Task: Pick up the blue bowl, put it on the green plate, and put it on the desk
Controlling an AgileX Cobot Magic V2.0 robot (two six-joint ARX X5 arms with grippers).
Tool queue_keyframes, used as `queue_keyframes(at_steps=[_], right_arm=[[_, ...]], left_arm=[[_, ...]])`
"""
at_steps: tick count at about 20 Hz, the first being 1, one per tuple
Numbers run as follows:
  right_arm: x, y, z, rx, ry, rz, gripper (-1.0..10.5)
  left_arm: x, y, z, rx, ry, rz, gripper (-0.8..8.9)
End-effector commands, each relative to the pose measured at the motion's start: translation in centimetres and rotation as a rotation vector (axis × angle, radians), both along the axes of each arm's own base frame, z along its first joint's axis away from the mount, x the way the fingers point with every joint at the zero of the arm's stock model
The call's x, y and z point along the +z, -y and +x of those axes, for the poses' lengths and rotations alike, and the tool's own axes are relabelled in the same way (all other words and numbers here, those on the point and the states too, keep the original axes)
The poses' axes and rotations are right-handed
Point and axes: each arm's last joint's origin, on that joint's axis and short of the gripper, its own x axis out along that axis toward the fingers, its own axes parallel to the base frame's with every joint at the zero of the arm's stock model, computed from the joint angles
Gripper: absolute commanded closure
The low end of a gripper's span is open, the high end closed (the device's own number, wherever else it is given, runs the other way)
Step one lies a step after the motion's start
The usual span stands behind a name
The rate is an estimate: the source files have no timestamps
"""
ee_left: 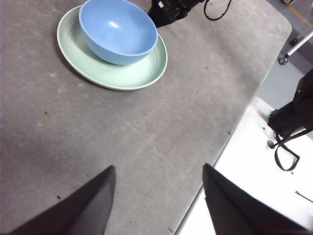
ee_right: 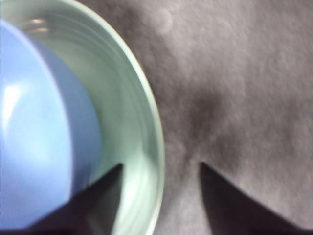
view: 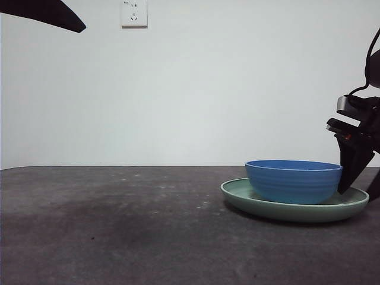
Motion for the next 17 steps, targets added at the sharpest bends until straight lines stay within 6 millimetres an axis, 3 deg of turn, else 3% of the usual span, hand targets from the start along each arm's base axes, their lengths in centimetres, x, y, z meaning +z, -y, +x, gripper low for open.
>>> queue_keyframes(at_steps=[1, 12, 17], right_arm=[[-0.4, 0.0, 0.4, 0.004, -0.002, 0.0, 9.0], [-0.4, 0.0, 0.6, -0.003, 0.01, 0.017, 9.3], [1.4, -0.2, 0.3, -0.006, 0.069, 0.093, 9.3]], left_arm=[[0.3, 0.1, 0.1, -0.015, 0.021, -0.008, 5.33], [0.3, 0.1, 0.1, -0.015, 0.021, -0.007, 5.33], [0.3, 0.1, 0.1, -0.015, 0.021, -0.007, 5.34]])
